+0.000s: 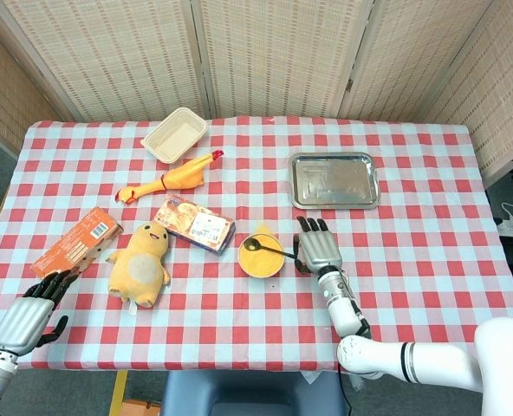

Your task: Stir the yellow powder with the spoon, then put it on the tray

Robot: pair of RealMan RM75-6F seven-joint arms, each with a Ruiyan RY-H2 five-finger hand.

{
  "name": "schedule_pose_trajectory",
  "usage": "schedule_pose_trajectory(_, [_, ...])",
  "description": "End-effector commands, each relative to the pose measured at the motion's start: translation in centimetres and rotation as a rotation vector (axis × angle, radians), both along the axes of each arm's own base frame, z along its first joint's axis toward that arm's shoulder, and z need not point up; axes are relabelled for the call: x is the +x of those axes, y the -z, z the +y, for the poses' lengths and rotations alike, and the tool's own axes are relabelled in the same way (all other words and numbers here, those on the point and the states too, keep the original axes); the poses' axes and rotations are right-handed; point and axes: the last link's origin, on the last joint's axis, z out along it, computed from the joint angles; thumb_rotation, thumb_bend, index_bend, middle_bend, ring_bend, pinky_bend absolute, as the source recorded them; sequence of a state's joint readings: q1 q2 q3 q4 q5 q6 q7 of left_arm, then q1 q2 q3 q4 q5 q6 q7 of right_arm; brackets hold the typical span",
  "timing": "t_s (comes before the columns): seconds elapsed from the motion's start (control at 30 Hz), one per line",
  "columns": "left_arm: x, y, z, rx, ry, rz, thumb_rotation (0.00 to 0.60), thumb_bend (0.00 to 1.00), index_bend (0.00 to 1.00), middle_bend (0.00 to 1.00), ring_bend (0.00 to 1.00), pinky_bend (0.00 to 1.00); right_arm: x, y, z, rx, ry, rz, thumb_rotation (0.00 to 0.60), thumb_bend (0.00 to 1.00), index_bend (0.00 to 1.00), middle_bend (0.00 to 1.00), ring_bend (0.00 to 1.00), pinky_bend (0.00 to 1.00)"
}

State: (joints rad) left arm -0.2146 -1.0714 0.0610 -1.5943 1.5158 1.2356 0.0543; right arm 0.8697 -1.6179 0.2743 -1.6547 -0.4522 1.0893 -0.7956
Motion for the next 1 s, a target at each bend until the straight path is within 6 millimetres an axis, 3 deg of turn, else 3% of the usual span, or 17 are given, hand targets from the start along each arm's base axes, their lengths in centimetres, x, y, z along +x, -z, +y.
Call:
schedule_pose_trajectory(0.03, [-0.02,0.02,-0.02,-0.002,-0.001,0.000,0.600,0.49,0.00,0.00,0.00,0.20,0.06,-0.02,-0.02,0.000,0.002,-0.006,0.600,0.32,0.53,0.03,0.00,0.03])
schedule_pose_trajectory(1.0, [-0.03,0.05,0.05,-0.006,0.000,-0.001,0.600,0.49,0.00,0.00,0.00,0.20,0.22,0.28,-0.15,0.015,0.024,-0.042,0.600,0.32,0.51,0.04,0.00,0.03])
